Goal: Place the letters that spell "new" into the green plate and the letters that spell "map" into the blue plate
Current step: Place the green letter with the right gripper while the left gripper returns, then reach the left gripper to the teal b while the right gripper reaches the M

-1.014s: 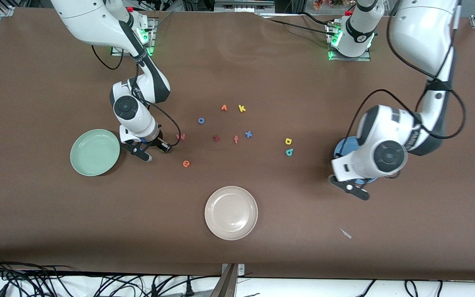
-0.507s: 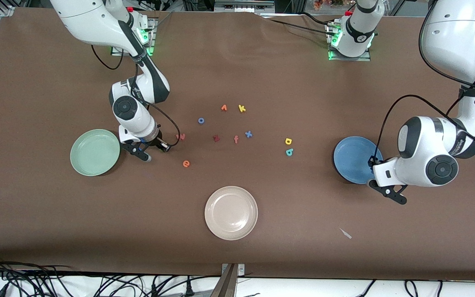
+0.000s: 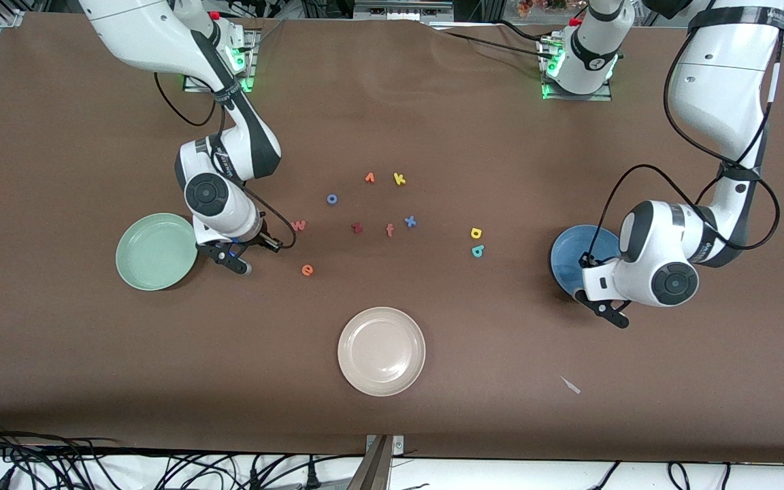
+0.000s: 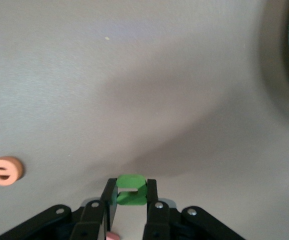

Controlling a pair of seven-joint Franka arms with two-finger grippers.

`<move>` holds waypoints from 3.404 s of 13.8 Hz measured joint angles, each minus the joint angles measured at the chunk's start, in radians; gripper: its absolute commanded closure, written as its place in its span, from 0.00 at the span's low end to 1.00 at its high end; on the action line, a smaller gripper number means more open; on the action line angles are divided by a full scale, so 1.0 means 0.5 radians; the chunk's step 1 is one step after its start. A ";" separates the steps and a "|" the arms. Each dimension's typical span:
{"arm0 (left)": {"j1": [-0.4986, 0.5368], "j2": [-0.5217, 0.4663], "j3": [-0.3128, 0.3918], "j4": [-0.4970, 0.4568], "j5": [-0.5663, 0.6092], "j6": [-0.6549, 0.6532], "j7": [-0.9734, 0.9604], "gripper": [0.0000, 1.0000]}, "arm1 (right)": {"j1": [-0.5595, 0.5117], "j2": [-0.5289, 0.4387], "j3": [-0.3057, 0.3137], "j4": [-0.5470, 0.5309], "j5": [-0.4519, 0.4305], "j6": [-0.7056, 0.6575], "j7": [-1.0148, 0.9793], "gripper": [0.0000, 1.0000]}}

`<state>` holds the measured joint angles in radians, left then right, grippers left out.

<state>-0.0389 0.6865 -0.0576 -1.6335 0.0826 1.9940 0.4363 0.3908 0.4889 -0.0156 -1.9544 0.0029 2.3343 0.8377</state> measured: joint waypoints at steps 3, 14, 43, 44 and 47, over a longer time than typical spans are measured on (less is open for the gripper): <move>0.000 -0.004 0.000 -0.017 0.000 0.021 0.000 0.00 | -0.035 -0.042 -0.101 0.036 0.003 -0.173 -0.373 0.88; -0.519 -0.112 -0.108 0.109 -0.045 0.003 -0.932 0.00 | -0.080 -0.529 -0.777 -0.566 0.014 -0.047 -1.651 0.76; -0.752 -0.044 -0.147 -0.280 -0.125 0.612 -1.405 0.01 | 0.419 -0.240 -0.187 -0.327 0.249 0.121 -0.304 0.00; -0.759 -0.044 -0.147 -0.281 -0.125 0.612 -1.405 0.07 | 0.431 -0.229 -0.187 -0.327 0.249 0.122 -0.352 0.00; -0.763 -0.039 -0.145 -0.286 -0.043 0.612 -1.404 0.15 | 0.490 -0.181 -0.186 -0.328 0.243 0.184 -0.498 0.00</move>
<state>-0.4204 0.6670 -0.1303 -1.7765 0.0610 2.3001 -0.2658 0.6356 0.3984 -0.1085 -2.1185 0.1247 2.4263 0.5888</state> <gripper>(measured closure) 0.137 0.000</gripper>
